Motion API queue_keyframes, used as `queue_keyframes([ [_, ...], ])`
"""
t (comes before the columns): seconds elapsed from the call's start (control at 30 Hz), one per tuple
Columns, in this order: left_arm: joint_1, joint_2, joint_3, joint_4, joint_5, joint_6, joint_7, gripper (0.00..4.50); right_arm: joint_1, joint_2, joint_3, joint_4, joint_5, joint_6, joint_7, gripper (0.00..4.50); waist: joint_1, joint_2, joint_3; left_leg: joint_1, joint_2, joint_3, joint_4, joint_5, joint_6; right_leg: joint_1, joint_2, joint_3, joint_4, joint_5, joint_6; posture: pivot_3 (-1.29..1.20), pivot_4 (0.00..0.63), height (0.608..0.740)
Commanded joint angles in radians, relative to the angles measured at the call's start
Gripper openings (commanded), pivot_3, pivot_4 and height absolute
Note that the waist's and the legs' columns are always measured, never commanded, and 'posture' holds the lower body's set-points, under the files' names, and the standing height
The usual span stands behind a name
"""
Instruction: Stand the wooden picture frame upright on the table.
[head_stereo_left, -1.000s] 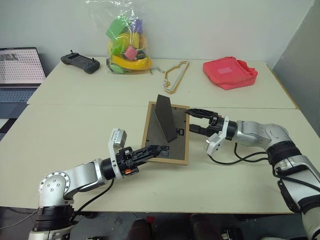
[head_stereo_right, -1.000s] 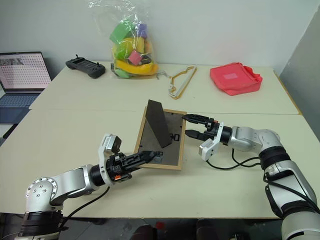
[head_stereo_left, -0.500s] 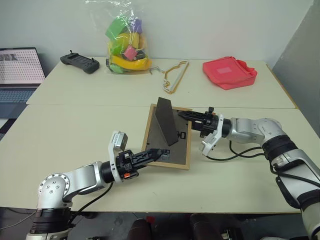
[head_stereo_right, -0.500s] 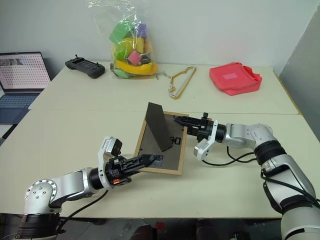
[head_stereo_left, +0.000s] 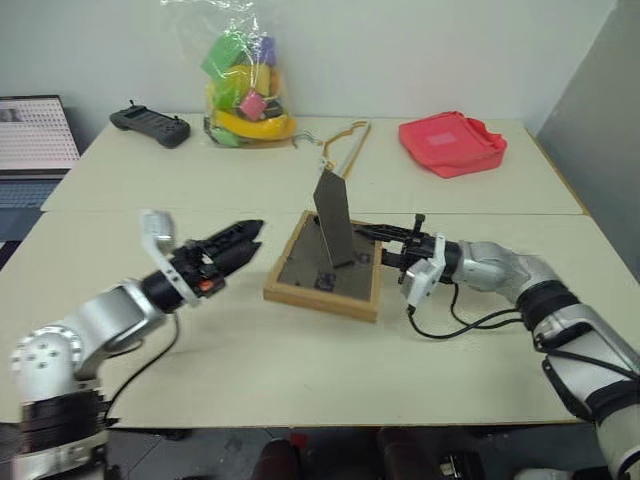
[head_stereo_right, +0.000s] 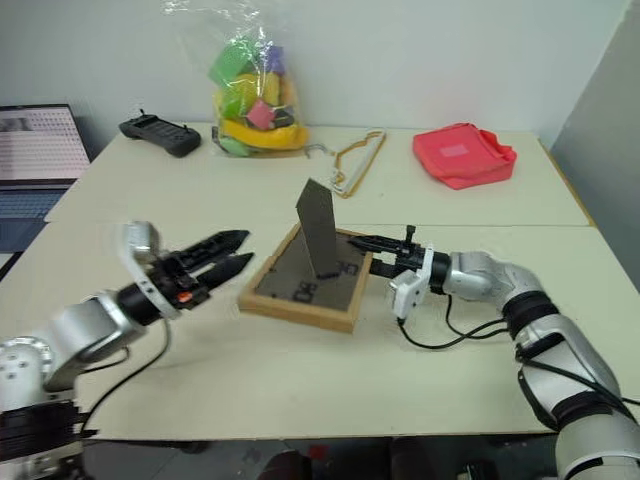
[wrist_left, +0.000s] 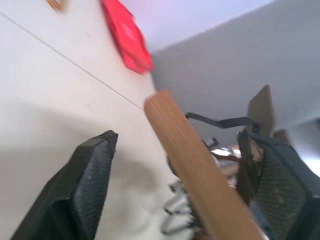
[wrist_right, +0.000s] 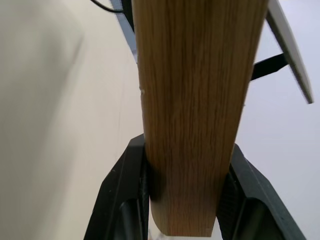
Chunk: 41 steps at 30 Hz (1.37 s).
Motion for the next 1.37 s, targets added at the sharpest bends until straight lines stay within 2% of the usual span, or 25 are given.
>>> queue_keyframes([
  [0.03, 0.071, 0.073, 0.036, -0.274, 0.134, -0.033, 0.005, 4.50, 0.048, 0.106, -0.128, -0.194, 0.599, 0.574, 0.520, 1.28, -0.004, 0.000, 0.000, 0.000, 0.001, -0.001, 0.000, 0.000, 0.000, 0.000, -0.002, 0.000, 0.000, 0.000, 0.000, 0.00, 0.150, 0.740],
  [0.07, 0.089, 0.089, 0.030, -0.338, 0.174, -0.042, 0.001, 4.50, 0.045, 0.131, -0.158, -0.219, 0.664, 0.720, 0.576, 1.28, -0.001, 0.001, 0.001, 0.000, 0.001, -0.001, 0.000, 0.000, 0.000, 0.000, -0.003, 0.000, 0.001, 0.000, 0.000, 0.00, 0.150, 0.740],
  [0.1, 0.108, 0.106, 0.007, -0.417, 0.268, -0.052, -0.004, 4.50, 0.027, 0.158, -0.192, -0.216, 0.726, 0.911, 0.610, 1.28, 0.002, 0.002, 0.001, -0.001, 0.000, -0.002, 0.000, 0.000, -0.001, 0.000, -0.005, -0.001, 0.001, 0.000, 0.000, 0.00, 0.150, 0.740],
  [0.17, 0.150, 0.115, -0.047, -0.560, 0.418, -0.077, -0.017, 4.50, -0.016, 0.216, -0.257, -0.169, 0.802, 1.167, 0.650, 1.28, 0.008, 0.002, 0.001, -0.001, -0.001, -0.002, 0.000, 0.000, -0.001, 0.001, -0.004, -0.003, 0.001, 0.000, 0.000, 0.00, 0.150, 0.740],
  [0.23, 0.188, 0.092, -0.084, -0.635, 0.499, -0.111, -0.035, 4.50, -0.045, 0.255, -0.299, -0.111, 0.812, 1.274, 0.678, 1.28, 0.016, 0.002, 0.001, 0.000, -0.002, 0.000, 0.000, 0.001, -0.001, 0.000, 0.000, -0.004, 0.001, 0.000, 0.000, 0.00, 0.150, 0.740],
  [0.37, 0.302, 0.077, -0.139, -0.668, 0.763, -0.204, -0.127, 4.50, -0.072, 0.321, -0.349, 0.039, 0.737, 1.297, 0.680, 1.28, 0.024, 0.002, 0.001, -0.001, -0.002, 0.001, 0.000, 0.000, 0.000, -0.001, 0.002, -0.004, 0.000, 0.000, 0.000, 0.00, 0.150, 0.740],
  [0.43, 0.351, 0.061, -0.149, -0.658, 0.844, -0.246, -0.168, 4.50, -0.073, 0.344, -0.365, 0.093, 0.701, 1.281, 0.674, 1.28, 0.024, 0.002, 0.001, -0.001, -0.003, 0.002, -0.001, 0.000, 0.000, -0.001, 0.003, -0.002, 0.000, 0.000, 0.000, 0.00, 0.150, 0.740],
  [0.67, 0.431, -0.017, -0.157, -0.590, 0.993, -0.345, -0.287, 4.50, -0.028, 0.385, -0.402, 0.164, 0.588, 1.164, 0.668, 1.28, 0.022, 0.002, 0.001, -0.002, -0.002, 0.002, -0.001, -0.002, 0.004, -0.004, 0.004, -0.001, 0.001, 0.000, 0.000, 0.00, 0.150, 0.740],
  [0.7, 0.426, -0.021, -0.160, -0.585, 1.004, -0.347, -0.296, 4.50, -0.022, 0.387, -0.408, 0.165, 0.577, 1.157, 0.670, 1.98, 0.022, 0.002, 0.001, -0.002, -0.002, 0.002, -0.001, -0.002, 0.004, -0.004, 0.004, -0.001, 0.001, 0.000, 0.000, 0.00, 0.150, 0.740],
  [0.73, 0.417, -0.021, -0.166, -0.579, 1.013, -0.348, -0.310, 4.50, -0.014, 0.387, -0.414, 0.166, 0.569, 1.151, 0.670, 2.10, 0.022, 0.002, 0.001, -0.002, -0.002, 0.002, 0.000, -0.002, 0.004, -0.004, 0.004, -0.001, 0.001, 0.000, 0.000, 0.00, 0.150, 0.740],
  [0.97, 0.344, -0.019, -0.180, -0.515, 1.063, -0.339, -0.374, 4.50, 0.036, 0.361, -0.436, 0.121, 0.499, 1.122, 0.648, 3.70, 0.022, 0.002, 0.001, -0.002, -0.002, 0.002, -0.001, -0.002, 0.004, -0.003, 0.004, -0.001, 0.001, 0.000, 0.000, 0.00, 0.150, 0.740],
  [1.07, 0.305, 0.008, -0.164, -0.474, 1.062, -0.316, -0.419, 4.50, 0.090, 0.299, -0.429, 0.033, 0.460, 1.142, 0.644, 4.41, 0.026, 0.002, 0.001, -0.002, -0.002, 0.002, -0.001, -0.002, 0.004, -0.003, 0.004, -0.001, 0.001, 0.000, 0.000, 0.00, 0.150, 0.740],
  [1.2, 0.216, 0.128, -0.127, -0.362, 1.044, -0.253, -0.547, 4.50, 0.224, 0.103, -0.408, -0.317, 0.425, 1.271, 0.719, 4.46, 0.038, 0.002, 0.001, -0.002, -0.002, 0.001, 0.000, -0.002, 0.004, -0.002, 0.003, -0.003, 0.001, 0.000, 0.000, 0.00, 0.150, 0.740],
  [1.3, 0.134, 0.218, -0.111, -0.246, 1.039, -0.222, -0.657, 4.50, 0.296, -0.040, -0.428, -0.642, 0.506, 1.483, 0.785, 4.46, 0.046, 0.005, 0.003, -0.004, -0.003, 0.001, 0.000, -0.002, 0.004, -0.004, 0.003, -0.004, 0.000, 0.000, 0.000, 0.00, 0.150, 0.740],
  [1.37, 0.078, 0.266, -0.120, -0.169, 1.065, -0.233, -0.735, 4.50, 0.313, -0.097, -0.458, -0.812, 0.590, 1.640, 0.792, 4.46, 0.045, 0.005, 0.003, -0.004, -0.003, 0.001, 0.000, -0.002, 0.004, -0.004, 0.004, -0.003, 0.000, 0.000, 0.000, 0.00, 0.150, 0.740],
])
